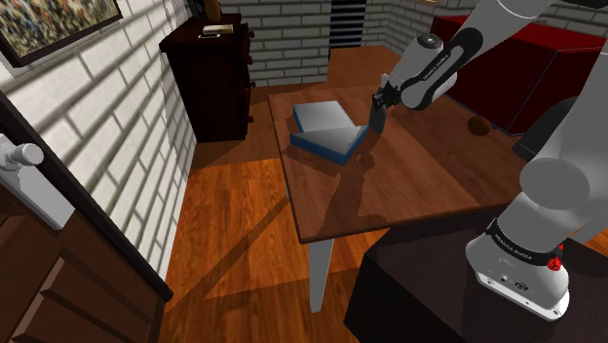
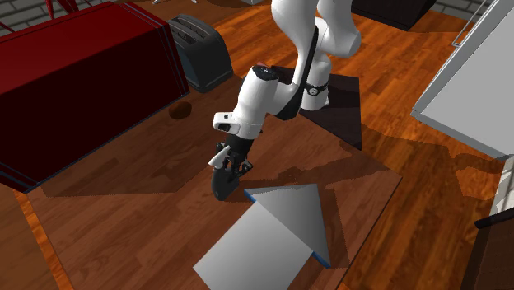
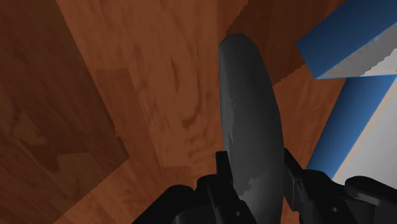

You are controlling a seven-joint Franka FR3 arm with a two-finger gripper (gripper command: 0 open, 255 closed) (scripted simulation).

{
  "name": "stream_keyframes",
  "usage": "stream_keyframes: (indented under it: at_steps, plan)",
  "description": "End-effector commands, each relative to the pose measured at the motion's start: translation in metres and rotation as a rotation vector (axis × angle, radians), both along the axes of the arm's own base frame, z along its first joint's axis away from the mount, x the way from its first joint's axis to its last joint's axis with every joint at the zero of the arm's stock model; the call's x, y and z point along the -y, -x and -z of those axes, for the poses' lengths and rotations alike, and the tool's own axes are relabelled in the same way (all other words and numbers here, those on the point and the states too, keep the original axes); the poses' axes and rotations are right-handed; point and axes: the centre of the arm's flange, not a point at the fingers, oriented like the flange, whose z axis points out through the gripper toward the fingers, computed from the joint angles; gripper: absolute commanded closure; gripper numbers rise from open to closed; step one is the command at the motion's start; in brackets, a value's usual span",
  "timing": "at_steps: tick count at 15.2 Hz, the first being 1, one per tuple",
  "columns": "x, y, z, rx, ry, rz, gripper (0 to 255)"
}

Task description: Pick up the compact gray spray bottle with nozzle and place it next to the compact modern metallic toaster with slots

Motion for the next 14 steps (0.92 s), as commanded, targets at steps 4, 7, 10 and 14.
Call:
stream_keyframes:
  at_steps: [4, 7, 10, 14]
  plan:
    - [0.000, 0.000, 0.000, 0.000, 0.000, 0.000, 255]
    - [0.000, 0.000, -0.016, 0.000, 0.000, 0.000, 255]
    - [0.000, 0.000, -0.031, 0.000, 0.000, 0.000, 255]
    - [0.000, 0.000, -0.053, 0.000, 0.000, 0.000, 255]
